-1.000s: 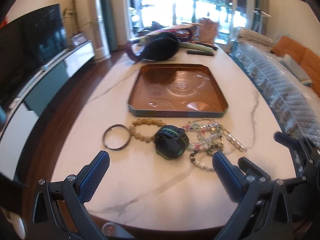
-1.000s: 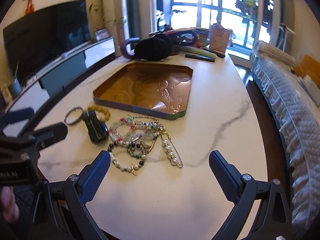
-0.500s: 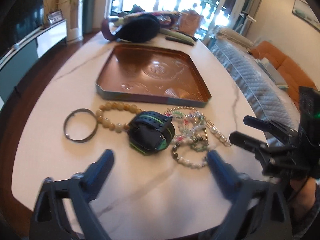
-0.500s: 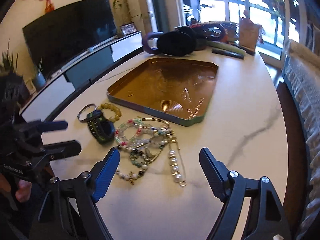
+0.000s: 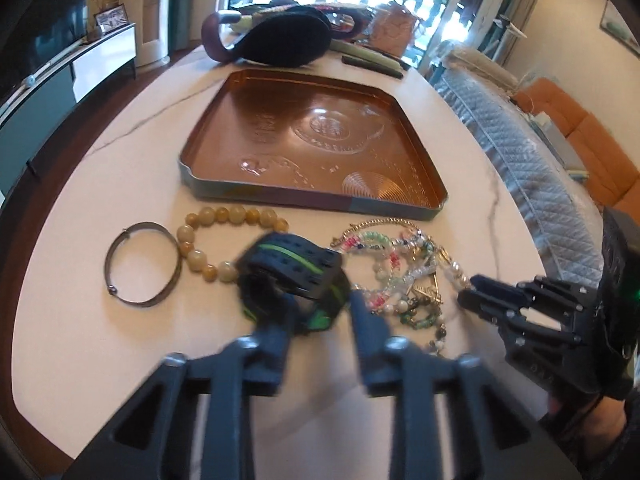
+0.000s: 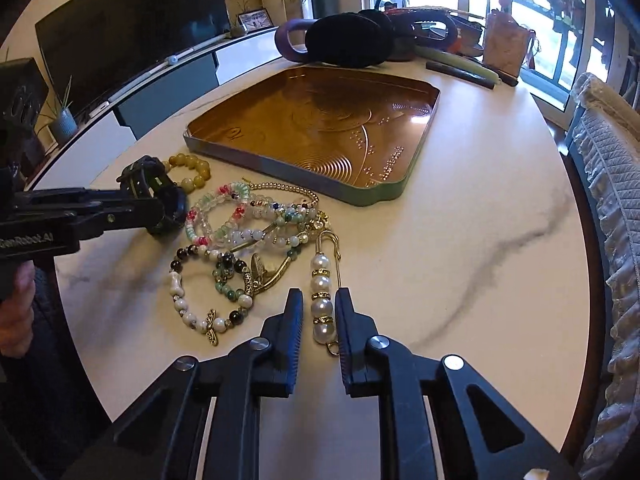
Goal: Organize jewelry
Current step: 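Grasp the black watch with the left tool while the right tool grasps the pearl bar pin, then carry the watch and pearl pin into the copper tray, opening the right tool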
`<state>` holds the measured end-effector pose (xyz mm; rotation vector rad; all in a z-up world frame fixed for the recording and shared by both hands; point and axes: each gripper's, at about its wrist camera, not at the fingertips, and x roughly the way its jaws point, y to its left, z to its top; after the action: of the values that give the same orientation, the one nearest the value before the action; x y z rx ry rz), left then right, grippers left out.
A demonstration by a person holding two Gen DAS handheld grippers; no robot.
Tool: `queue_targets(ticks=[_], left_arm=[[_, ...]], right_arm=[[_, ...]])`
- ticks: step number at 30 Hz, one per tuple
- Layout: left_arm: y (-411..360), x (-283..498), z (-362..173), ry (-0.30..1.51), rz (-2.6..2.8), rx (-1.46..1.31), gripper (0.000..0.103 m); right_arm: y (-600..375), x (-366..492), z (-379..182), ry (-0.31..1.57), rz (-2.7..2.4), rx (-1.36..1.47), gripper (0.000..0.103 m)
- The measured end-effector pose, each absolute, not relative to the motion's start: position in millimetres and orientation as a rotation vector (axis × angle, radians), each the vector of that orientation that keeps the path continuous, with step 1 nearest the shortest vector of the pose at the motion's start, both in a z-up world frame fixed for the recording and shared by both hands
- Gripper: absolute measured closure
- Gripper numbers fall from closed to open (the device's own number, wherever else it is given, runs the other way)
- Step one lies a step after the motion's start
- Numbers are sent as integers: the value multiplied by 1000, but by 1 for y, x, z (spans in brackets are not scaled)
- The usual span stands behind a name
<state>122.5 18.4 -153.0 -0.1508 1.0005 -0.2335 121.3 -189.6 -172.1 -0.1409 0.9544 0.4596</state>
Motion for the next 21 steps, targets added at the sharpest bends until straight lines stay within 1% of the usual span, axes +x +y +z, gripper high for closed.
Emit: queue_targets(ticks=[5,7,9,10,11,12,13,14,19,21], left_arm=[[10,116,-148,977,-257,-124,92],[8,111,-144,957,-267,-104,94],[7,109,-141,941,-267,-90,98],[7,106,-139,932,-267,-85,98],[7,105,-138,928,-269,-83,98],[7,102,-136,922,-269,-81,98],[8,100,-135,919,-270,-80,98],[8,97,-134,918,-270,-78,98],[8,82,-121,893,-269,-74,98],[6,77,-116,882,-265,-64,98]], right_arm=[[-181,114,-173,920,420,-242,86],[-183,115,-174,921,411,-237,84],[-190,121,-175,938,393,-178,76],[-194,123,-174,951,397,-149,76],[-194,124,-174,956,397,-147,76],[-194,124,-174,955,380,-151,84],[-195,124,-174,954,365,-147,87],[-197,124,-174,958,364,-130,93],[-209,119,-172,1000,407,22,93],[-209,114,-169,992,405,30,93]])
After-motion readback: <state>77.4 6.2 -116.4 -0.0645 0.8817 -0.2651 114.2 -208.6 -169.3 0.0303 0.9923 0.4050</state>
